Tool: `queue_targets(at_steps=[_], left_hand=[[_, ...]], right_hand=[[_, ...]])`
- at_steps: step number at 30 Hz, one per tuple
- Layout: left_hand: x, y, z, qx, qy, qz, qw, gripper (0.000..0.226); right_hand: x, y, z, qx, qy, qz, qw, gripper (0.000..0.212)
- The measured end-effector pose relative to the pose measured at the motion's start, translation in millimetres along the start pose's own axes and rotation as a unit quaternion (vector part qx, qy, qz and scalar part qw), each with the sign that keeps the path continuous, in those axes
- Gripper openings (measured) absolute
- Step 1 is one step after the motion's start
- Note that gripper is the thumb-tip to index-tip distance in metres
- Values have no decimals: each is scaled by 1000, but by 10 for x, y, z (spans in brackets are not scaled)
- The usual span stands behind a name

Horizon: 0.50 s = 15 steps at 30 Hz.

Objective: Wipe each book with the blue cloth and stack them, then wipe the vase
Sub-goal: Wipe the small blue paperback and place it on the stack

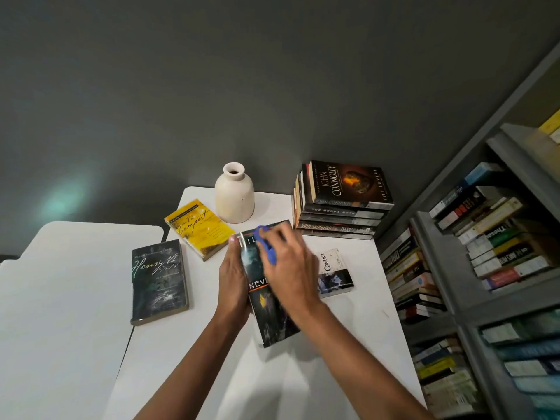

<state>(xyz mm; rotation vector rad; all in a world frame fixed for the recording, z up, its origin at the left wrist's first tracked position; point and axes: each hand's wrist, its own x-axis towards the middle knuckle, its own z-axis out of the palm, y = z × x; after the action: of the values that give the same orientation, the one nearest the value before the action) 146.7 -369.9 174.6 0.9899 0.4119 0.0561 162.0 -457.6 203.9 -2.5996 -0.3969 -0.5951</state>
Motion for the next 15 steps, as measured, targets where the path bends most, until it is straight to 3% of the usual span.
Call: queue_targets(at_steps=[2,8,13,15], left_hand=[[-3,-23,-19,13,5,6,1000,42],[-26,48,-17,50,-33,24,998,51],[-15,-12,20,71,-25,61,995,34],[-21,-3,2,51,-24,29,998,38]], right_hand=[[-53,-2,3,13,-16,-33,999,15],[124,261,-32,17,48,84,995,19],[-42,-146,22,46,19,-26,998,25],[-3,-8,-22,57,12,-8,998,22]])
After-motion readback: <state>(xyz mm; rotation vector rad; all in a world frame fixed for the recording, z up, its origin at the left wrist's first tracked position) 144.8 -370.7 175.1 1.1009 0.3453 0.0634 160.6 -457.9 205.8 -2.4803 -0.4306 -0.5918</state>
